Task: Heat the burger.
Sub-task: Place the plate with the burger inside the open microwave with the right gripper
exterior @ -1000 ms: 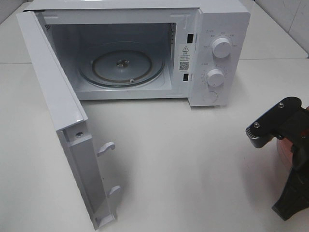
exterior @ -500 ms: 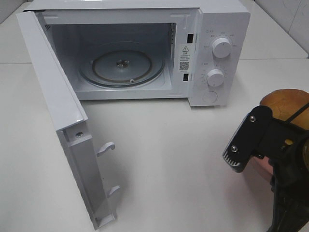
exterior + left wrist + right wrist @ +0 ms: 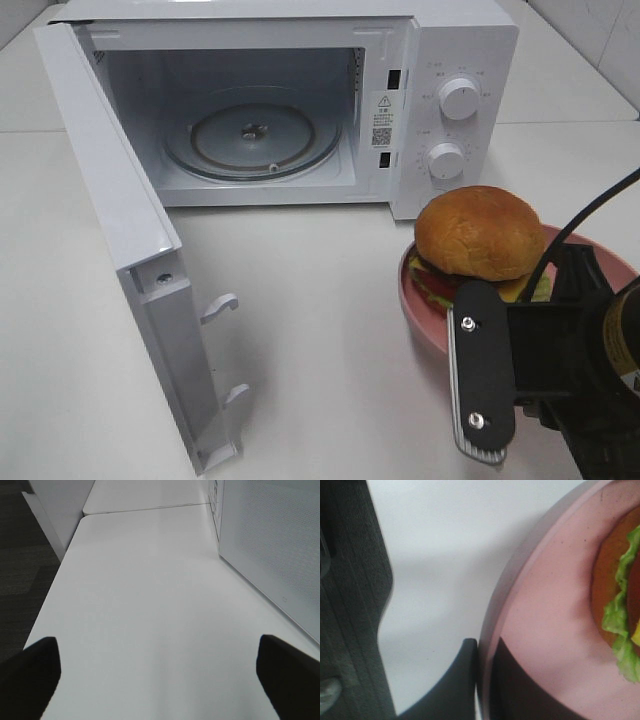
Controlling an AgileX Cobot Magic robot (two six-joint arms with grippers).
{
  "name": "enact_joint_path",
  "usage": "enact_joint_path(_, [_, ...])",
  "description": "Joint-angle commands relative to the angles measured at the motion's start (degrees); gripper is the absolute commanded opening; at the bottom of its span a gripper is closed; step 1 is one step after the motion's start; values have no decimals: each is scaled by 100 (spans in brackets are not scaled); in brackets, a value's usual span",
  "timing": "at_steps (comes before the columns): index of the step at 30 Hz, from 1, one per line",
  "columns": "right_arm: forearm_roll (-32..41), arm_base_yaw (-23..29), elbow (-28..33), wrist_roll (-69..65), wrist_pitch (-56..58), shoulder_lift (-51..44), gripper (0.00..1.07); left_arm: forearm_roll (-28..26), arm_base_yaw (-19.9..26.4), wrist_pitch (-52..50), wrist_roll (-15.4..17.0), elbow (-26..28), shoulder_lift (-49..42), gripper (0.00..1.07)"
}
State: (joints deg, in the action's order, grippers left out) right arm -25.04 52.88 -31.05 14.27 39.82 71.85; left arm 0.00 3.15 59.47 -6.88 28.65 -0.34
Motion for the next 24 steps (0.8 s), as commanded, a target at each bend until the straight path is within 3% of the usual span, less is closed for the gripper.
enact_joint_path(1, [-223, 0, -6, 573, -235, -52, 0, 0, -23, -29, 11, -6, -115, 100])
enact_joint_path(3, [-223, 0, -6, 1364, -441, -52, 0, 0, -23, -29, 11, -6, -115, 100])
enact_joint_path(15, [-109, -80, -34, 2567, -1100, 57, 0, 0, -23, -29, 11, -6, -115, 100])
enact_joint_path(24, [57, -229, -579, 3019, -1616, 791, 0, 0, -23, -29, 11, -6, -115, 100])
